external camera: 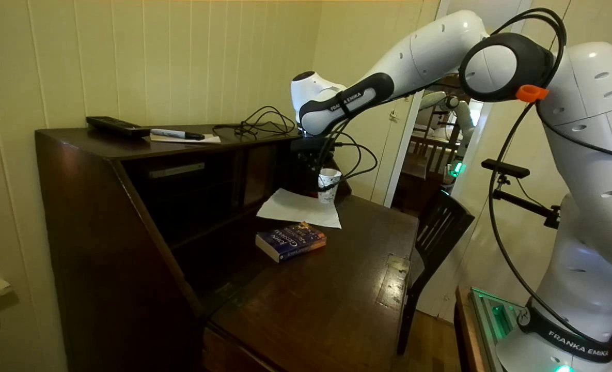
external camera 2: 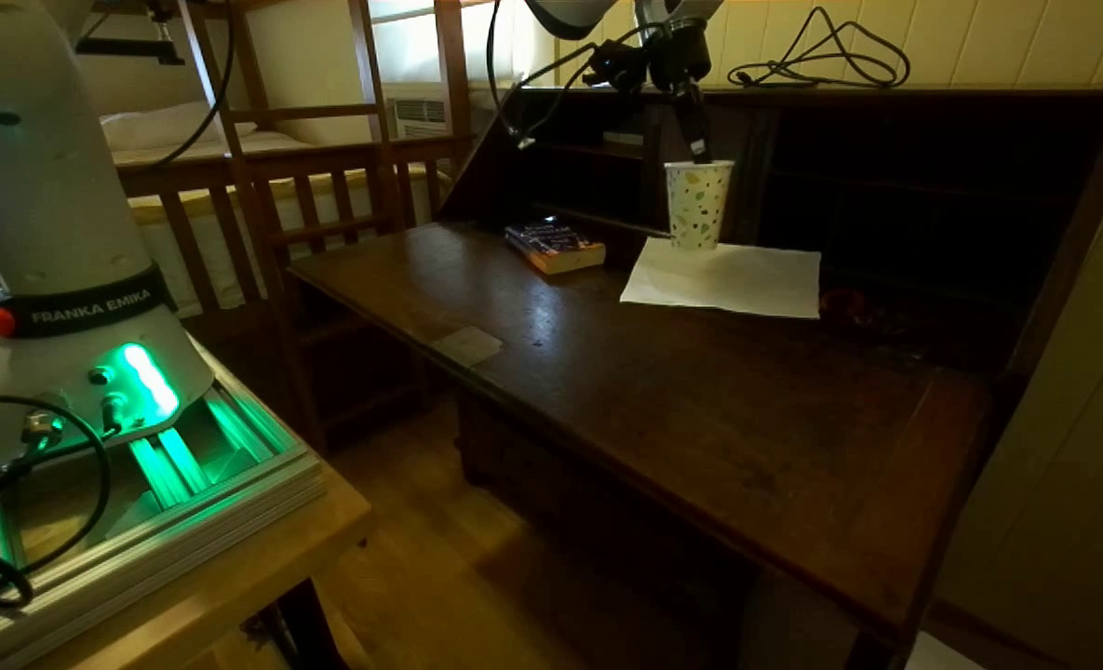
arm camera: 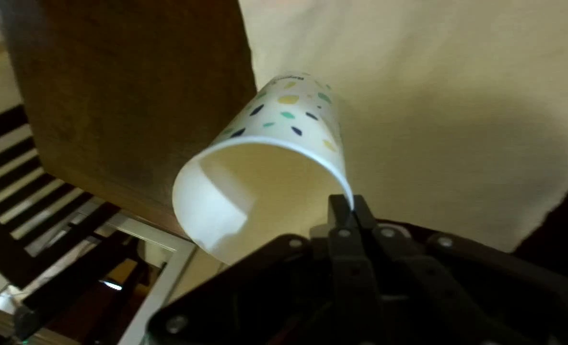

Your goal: Put the cup on the bottom surface on the cupboard

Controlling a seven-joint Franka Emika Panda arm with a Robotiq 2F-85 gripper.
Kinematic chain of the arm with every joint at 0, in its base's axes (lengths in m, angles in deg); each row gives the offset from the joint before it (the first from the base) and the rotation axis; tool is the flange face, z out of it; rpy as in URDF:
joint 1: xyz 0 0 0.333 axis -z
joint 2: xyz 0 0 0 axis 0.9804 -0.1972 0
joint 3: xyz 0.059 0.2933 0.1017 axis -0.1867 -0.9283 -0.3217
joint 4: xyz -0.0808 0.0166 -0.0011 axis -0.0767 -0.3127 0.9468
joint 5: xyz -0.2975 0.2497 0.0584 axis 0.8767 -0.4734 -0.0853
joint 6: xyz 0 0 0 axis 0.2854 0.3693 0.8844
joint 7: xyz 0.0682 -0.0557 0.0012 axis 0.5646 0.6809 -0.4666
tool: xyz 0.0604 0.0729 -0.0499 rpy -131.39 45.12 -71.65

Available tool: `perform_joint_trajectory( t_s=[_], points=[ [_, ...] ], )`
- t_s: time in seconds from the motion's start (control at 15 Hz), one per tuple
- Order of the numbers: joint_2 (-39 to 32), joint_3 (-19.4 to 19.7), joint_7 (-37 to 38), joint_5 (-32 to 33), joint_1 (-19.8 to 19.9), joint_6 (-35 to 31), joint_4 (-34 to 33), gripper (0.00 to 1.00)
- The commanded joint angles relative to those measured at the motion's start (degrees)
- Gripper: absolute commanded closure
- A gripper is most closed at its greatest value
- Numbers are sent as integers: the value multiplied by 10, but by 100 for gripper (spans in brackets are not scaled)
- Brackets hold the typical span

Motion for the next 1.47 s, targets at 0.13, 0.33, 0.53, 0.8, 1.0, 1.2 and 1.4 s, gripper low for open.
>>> perform_joint_trajectory(
  t_s=[0.13, 0.33, 0.53, 0.8, 1.0, 1.2, 1.4],
  points=[
    [11, -14, -76, -9, 28, -185, 51, 99],
    [2, -19, -118, -28, 35, -209, 61, 99],
    [-6, -31, -159, -62, 41, -191, 59, 99],
    [-17, -39, -206, -106, 45, -162, 49, 99],
    [-23, -32, -222, -118, 41, -119, 38, 65],
    [-9, -7, -190, -86, 18, -87, 49, 45],
    [56, 35, -123, -27, -24, -47, 101, 24]
  ],
)
